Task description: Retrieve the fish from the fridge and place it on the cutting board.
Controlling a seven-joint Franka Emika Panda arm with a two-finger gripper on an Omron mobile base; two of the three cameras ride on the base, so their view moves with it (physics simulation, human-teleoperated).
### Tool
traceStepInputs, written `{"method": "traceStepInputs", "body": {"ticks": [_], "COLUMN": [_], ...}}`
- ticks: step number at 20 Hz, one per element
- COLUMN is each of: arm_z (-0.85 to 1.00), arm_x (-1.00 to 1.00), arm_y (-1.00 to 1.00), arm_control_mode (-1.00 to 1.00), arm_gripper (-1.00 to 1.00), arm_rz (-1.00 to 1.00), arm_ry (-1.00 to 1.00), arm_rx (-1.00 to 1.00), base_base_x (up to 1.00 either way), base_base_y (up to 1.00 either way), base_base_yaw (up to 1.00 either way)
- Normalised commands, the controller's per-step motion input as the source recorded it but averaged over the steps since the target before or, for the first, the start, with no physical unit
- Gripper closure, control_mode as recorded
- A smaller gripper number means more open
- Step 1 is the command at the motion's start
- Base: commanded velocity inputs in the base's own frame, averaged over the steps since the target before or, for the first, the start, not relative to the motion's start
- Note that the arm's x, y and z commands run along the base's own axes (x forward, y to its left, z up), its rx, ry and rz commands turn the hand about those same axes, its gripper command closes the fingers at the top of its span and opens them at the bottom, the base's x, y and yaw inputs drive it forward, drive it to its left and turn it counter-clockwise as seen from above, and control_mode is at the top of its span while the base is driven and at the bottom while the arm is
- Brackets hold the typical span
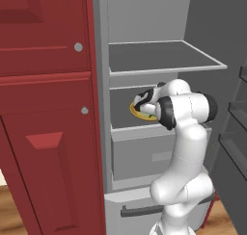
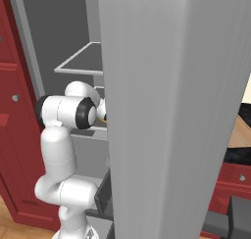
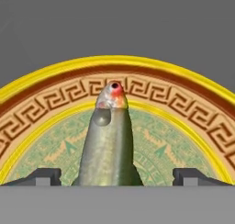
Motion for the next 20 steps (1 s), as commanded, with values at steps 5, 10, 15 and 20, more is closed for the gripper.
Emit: {"method": "traceStepInputs", "body": {"ticks": [5,10,15,20], "arm_z": [-0.42,-0.23,-0.04,0.00], "arm_x": [0.00,0.00,0.00,0.00], "arm_y": [0.00,0.00,0.00,0.00], "arm_control_mode": [-1.00,-1.00,-1.00,-1.00], "arm_gripper": [1.00,1.00,1.00,1.00], "arm_rz": [0.00,0.00,0.00,0.00], "arm_ry": [0.00,0.00,0.00,-0.01], "arm_rx": [0.00,0.00,0.00,0.00], "base_base_x": [0.00,0.00,0.00,0.00], "base_base_y": [0.00,0.00,0.00,0.00], "base_base_yaw": [0.00,0.00,0.00,0.00]}}
